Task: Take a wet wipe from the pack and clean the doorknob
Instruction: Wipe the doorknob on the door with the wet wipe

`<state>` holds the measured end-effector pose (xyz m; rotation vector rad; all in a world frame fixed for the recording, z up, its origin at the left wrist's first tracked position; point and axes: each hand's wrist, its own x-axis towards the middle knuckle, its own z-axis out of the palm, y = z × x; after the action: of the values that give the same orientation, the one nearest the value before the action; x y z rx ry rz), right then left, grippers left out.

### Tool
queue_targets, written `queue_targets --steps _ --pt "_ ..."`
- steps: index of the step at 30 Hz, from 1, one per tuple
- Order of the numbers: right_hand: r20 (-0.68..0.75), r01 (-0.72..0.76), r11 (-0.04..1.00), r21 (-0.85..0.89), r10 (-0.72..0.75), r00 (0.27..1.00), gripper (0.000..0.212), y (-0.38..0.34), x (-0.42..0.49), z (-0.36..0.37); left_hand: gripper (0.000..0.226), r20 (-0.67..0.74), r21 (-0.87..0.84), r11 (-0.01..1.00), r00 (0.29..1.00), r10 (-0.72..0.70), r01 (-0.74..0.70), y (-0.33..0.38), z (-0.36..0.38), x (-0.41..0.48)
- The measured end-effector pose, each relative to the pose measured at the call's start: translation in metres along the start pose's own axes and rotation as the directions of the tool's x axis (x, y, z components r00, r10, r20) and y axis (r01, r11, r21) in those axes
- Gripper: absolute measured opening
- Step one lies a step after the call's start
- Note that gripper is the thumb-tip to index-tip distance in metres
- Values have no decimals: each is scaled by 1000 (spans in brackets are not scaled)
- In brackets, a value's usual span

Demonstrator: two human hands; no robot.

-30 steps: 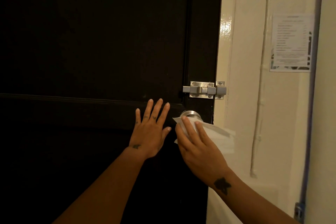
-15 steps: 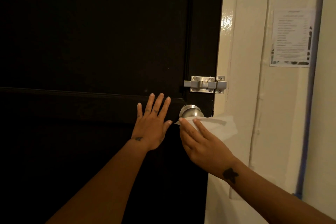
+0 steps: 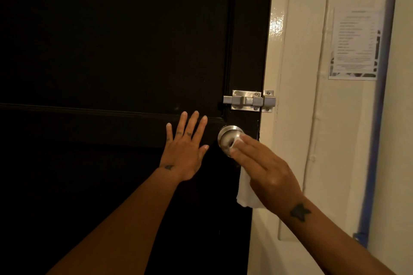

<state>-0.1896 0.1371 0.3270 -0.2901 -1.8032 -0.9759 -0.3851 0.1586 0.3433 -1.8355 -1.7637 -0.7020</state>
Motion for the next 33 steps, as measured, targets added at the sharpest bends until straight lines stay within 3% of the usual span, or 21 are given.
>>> queue_targets --steps 5,7,12,16,21,24,29,31,33 --pt "-120 -305 907 292 351 929 31 2 21 14 65 15 3 1000 1000 -6 6 1 -3 -1" --pt "-87 -402 841 363 460 884 33 6 22 22 65 18 0 1000 1000 -7 7 1 -4 -1" --pt "47 -520 709 475 570 820 39 3 11 32 65 14 -4 1000 1000 -4 5 1 -3 0" --pt "160 -605 649 460 610 776 48 -4 6 27 65 12 1 1000 1000 -14 14 2 -2 1" --pt "271 -588 764 265 526 806 79 -11 1 27 67 5 10 1000 1000 -15 15 2 0 1" --pt "305 -595 786 167 532 790 88 -12 -1 31 68 5 22 1000 1000 -15 14 2 1 2" --pt "195 -614 783 97 590 783 68 -16 1 40 68 1 16 1000 1000 -6 6 1 2 1" --pt "174 -626 758 180 602 779 62 -17 0 43 68 -2 10 1000 1000 -7 7 1 1 1" --pt "191 -669 662 336 648 737 56 -18 -2 40 67 0 8 1000 1000 -4 4 1 0 0"
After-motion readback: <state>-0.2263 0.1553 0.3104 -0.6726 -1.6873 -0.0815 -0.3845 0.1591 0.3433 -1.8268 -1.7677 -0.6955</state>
